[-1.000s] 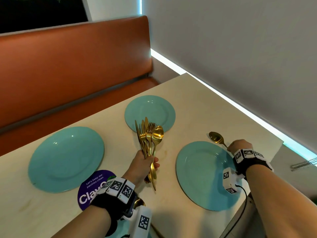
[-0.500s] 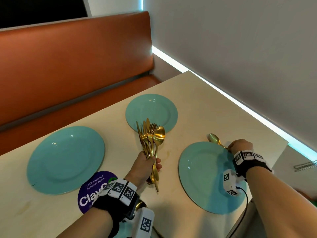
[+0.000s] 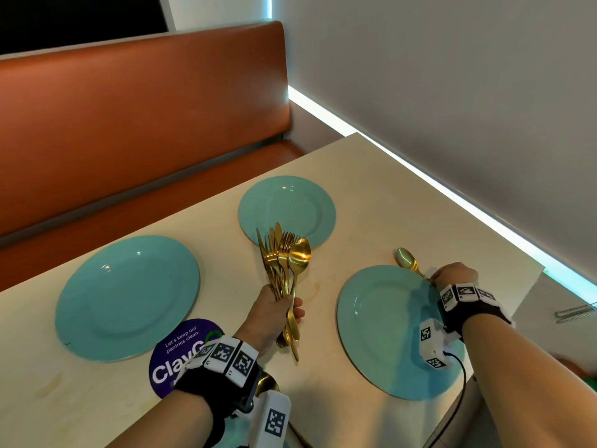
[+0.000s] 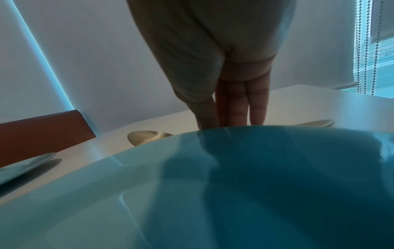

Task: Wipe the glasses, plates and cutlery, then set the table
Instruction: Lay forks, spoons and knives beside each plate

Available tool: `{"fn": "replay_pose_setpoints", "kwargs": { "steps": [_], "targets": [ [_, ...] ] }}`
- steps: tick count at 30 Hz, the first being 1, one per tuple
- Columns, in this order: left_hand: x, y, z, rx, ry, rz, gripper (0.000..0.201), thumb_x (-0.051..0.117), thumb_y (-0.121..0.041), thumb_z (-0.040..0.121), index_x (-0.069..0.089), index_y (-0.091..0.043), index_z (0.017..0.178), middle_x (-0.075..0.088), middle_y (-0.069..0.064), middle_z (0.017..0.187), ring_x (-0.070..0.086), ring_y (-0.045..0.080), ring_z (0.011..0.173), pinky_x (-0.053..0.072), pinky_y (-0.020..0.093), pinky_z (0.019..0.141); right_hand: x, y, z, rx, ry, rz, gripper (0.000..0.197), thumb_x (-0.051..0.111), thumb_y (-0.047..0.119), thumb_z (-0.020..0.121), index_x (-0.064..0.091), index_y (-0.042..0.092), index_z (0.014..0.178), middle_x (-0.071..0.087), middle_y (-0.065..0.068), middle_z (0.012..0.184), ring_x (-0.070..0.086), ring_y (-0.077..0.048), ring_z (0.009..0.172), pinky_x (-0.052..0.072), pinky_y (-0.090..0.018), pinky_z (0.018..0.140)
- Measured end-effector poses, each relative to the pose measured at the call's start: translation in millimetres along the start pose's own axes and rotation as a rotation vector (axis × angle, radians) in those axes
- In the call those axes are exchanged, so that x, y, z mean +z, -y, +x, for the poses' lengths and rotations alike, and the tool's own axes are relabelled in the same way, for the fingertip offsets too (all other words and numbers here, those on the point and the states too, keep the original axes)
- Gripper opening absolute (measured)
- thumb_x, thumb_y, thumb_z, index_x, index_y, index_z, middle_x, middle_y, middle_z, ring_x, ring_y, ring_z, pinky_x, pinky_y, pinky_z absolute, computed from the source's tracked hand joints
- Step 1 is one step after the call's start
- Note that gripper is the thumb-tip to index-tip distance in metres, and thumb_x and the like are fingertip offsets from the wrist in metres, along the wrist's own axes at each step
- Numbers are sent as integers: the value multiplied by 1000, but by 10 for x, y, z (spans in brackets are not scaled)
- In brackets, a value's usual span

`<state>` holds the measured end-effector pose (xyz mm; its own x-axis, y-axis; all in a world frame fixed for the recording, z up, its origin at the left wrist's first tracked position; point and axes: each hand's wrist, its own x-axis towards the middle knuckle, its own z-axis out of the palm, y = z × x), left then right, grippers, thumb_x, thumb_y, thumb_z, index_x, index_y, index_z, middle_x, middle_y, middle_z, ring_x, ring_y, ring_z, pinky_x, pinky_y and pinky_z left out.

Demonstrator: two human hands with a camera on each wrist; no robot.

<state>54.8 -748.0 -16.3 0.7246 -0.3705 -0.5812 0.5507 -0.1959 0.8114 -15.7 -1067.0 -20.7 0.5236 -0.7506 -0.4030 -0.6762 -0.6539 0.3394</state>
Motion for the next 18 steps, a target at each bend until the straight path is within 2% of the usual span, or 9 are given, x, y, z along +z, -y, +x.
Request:
{"fn": "replay_pose_setpoints", "kwargs": {
  "steps": [4, 7, 10, 12, 15, 16, 18],
  "targets": [
    [-9, 18, -4, -2, -4, 6, 13, 39, -7, 100, 44, -7, 111, 60, 7, 91, 60, 16, 76, 51, 25, 66, -32, -7, -59, 17, -4, 21, 21, 55, 22, 89, 70, 27, 103, 68, 5, 105, 65, -12, 95, 50, -18, 81],
    [-10, 30, -5, -1, -9, 13, 12, 39, -7, 100, 44, -7, 111, 60, 7, 92, 60, 16, 76, 51, 25, 66, -14, -21, -70, 23, 2, 41, 21, 54, 21, 89, 71, 26, 101, 69, 4, 100, 62, -13, 82, 50, -19, 78],
    [1, 29, -20, -6, -18, 12, 12, 39, -7, 100, 44, -7, 110, 61, 7, 92, 61, 16, 77, 51, 25, 66, -7, -30, -61, 72, -50, 193, 17, 59, 21, 87, 71, 11, 90, 64, -4, 79, 57, -20, 72, 48, -24, 68],
    [13, 28, -44, -6, -22, 5, 12, 39, -7, 100, 44, -7, 111, 61, 7, 92, 61, 16, 76, 51, 25, 65, -105, 30, -123, 73, -87, 374, 24, 58, 23, 89, 69, 2, 90, 67, -12, 84, 62, -29, 82, 47, -28, 69],
    [32, 23, -121, -7, -20, -7, 12, 38, -8, 100, 44, -8, 111, 61, 7, 93, 61, 16, 77, 50, 24, 64, -324, 275, -371, -51, -123, 560, 31, 54, 30, 91, 70, 5, 101, 69, -15, 103, 62, -32, 98, 48, -32, 82],
    [33, 21, -165, -8, -22, -9, 12, 38, -8, 100, 44, -9, 111, 61, 7, 94, 62, 16, 78, 51, 24, 64, -377, 390, -529, -119, -105, 604, 30, 56, 32, 90, 70, 7, 101, 69, -14, 103, 62, -30, 97, 47, -30, 81],
    [28, 23, -269, 3, -25, -17, 12, 38, -8, 100, 44, -9, 111, 61, 7, 93, 62, 16, 77, 51, 24, 64, -413, 639, -882, -257, 16, 733, 24, 60, 34, 88, 70, 12, 86, 69, -11, 92, 62, -23, 81, 45, -25, 68]
  ]
}}
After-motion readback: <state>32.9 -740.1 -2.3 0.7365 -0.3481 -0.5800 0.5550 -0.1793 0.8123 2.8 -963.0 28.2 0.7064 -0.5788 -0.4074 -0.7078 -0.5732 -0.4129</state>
